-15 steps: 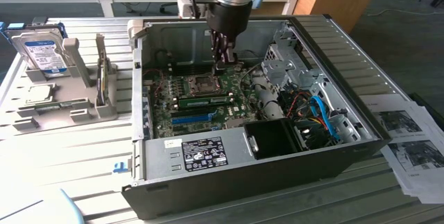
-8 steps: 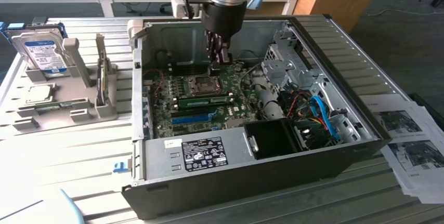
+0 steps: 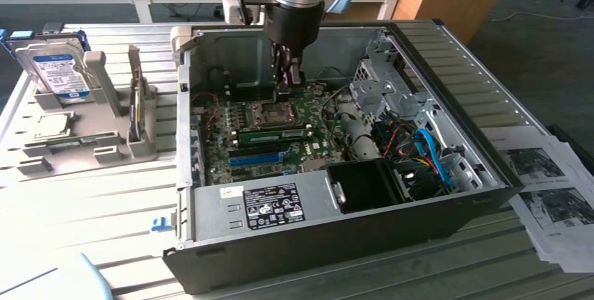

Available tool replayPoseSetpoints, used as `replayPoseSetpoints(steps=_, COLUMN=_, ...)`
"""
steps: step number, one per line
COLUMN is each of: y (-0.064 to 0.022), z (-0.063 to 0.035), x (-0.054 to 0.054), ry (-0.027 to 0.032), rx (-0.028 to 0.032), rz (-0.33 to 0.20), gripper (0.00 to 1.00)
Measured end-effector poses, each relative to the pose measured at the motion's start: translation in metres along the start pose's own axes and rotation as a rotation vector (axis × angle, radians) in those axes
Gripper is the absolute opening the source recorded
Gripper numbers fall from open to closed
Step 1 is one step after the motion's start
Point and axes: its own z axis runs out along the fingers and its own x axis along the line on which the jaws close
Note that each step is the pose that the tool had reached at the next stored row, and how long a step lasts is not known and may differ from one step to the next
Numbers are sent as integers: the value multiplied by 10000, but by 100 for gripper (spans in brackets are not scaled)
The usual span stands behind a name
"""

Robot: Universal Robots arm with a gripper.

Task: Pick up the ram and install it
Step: 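Press down the ram until it locks into place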

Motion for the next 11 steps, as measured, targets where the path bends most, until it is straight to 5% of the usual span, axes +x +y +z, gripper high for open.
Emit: replayPoseSetpoints(steps=11, y=-2, z=71, x=2, ry=-15, rx=0, rz=1, gripper=9)
